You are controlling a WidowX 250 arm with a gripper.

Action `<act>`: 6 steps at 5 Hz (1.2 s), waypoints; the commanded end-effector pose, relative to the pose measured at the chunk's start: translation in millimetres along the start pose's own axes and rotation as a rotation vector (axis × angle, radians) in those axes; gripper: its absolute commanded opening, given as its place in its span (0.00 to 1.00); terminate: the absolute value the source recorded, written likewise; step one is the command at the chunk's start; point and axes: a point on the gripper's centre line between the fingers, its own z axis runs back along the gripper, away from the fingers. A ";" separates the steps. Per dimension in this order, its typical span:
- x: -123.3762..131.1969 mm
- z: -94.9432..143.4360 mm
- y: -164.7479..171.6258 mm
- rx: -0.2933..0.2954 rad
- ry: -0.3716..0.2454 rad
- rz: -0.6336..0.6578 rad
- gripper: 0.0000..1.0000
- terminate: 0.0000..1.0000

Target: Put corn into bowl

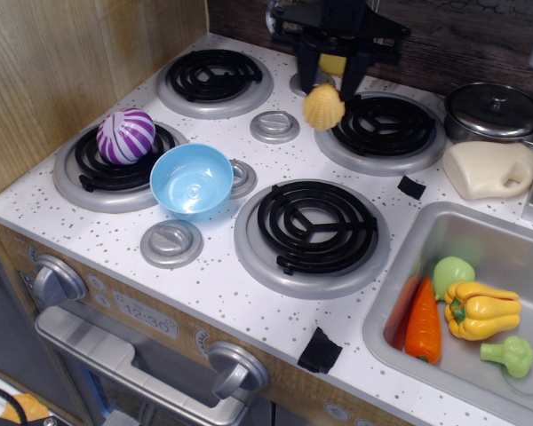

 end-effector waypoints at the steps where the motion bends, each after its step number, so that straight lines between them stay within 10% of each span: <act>1: -1.8 15.8 45.0 0.010 -0.032 0.056 0.00 0.00; 4: -21.8 -12.4 91.3 0.024 -0.011 0.053 0.00 0.00; 5: -21.8 -12.4 91.3 0.024 -0.011 0.053 1.00 0.00; 6: -21.8 -12.4 91.3 0.024 -0.011 0.053 1.00 0.00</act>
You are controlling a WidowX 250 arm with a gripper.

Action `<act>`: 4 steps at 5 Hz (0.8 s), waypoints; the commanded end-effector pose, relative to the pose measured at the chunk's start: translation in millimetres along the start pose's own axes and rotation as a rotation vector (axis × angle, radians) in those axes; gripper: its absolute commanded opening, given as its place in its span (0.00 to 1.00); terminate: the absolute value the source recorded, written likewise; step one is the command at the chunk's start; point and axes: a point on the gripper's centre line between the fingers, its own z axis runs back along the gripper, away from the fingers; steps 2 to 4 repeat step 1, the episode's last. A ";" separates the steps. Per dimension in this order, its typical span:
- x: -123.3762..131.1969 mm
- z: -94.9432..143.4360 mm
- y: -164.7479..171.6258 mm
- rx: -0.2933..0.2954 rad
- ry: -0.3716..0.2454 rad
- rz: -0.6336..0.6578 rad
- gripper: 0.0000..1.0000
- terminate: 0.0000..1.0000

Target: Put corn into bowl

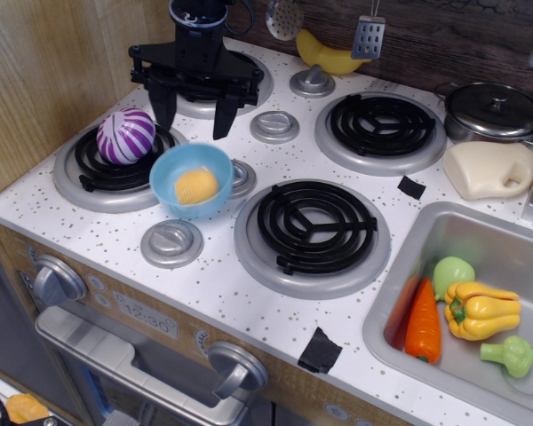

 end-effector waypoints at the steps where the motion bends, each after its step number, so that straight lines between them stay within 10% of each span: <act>1: 7.8 19.0 2.1 -0.015 -0.064 -0.004 1.00 1.00; 4: 7.8 19.0 2.1 -0.015 -0.064 -0.004 1.00 1.00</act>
